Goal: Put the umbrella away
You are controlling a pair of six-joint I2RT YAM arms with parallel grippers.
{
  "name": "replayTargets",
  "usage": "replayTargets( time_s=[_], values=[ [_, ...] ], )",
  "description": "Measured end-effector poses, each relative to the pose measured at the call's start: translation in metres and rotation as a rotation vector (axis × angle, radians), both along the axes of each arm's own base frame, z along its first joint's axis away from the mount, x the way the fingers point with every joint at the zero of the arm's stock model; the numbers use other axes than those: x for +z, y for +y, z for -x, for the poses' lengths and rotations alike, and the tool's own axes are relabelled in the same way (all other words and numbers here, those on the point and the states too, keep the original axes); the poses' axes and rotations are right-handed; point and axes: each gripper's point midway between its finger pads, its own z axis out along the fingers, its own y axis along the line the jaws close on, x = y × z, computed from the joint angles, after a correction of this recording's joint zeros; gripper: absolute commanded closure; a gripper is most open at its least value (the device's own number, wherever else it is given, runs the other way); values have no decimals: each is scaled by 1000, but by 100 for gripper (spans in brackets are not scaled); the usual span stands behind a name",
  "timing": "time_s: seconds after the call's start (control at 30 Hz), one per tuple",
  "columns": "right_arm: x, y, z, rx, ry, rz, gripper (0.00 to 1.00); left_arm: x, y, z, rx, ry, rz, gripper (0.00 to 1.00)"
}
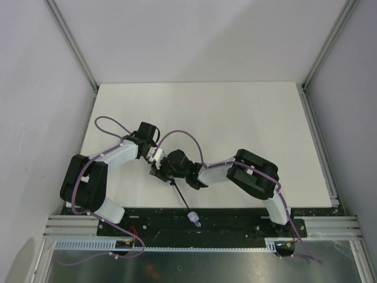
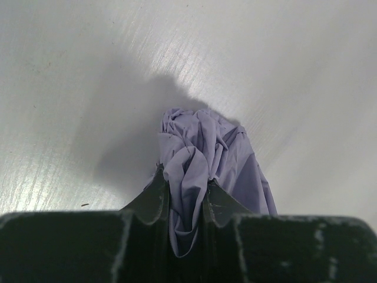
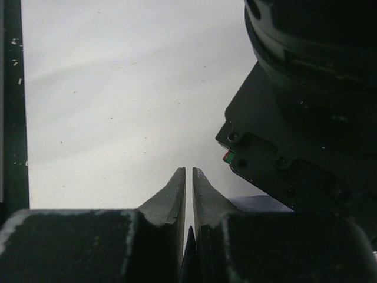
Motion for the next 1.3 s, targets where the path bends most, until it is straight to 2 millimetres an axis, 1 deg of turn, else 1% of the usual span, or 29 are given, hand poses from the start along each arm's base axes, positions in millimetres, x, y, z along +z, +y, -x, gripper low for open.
replayTargets(
  time_s=[0.13,0.2,0.27,0.33,0.5,0.6,0.7,0.73,0.83,0.9,0.97,1.07,1.13,1.3],
  values=[
    [0,2,2,27,23,-16,83,0,0,0,1,2,5,100],
    [-1,3,2,26,23,-17,80,0,0,0,3,4,9,100],
    [-1,4,0,12,14,-14,78,0,0,0,4,7,15,100],
    [-2,5,-5,-39,-13,-6,78,0,1,0,6,9,20,100],
    [-6,4,-18,-228,-101,36,71,1,2,-1,13,10,31,100],
    [-9,3,-20,-300,-169,88,67,1,2,-1,13,13,39,100],
    [-16,1,-17,-320,-269,183,61,1,0,0,-3,11,33,100],
    [-21,-1,-17,-328,-314,228,60,1,-2,1,-8,15,37,100],
    [-31,1,-10,-333,-387,288,56,1,-9,7,-30,29,54,100],
    [-31,2,-10,-355,-428,308,52,0,-11,12,-41,48,60,100],
    [-29,1,-12,-368,-455,323,48,0,-12,13,-43,53,65,100],
    [-28,2,-13,-354,-462,332,45,1,-12,13,-44,53,67,100],
    [-27,5,-11,-310,-442,327,42,1,-12,13,-44,53,69,100],
    [-26,16,4,-65,-254,266,38,3,-7,6,-47,23,54,100]
  ],
)
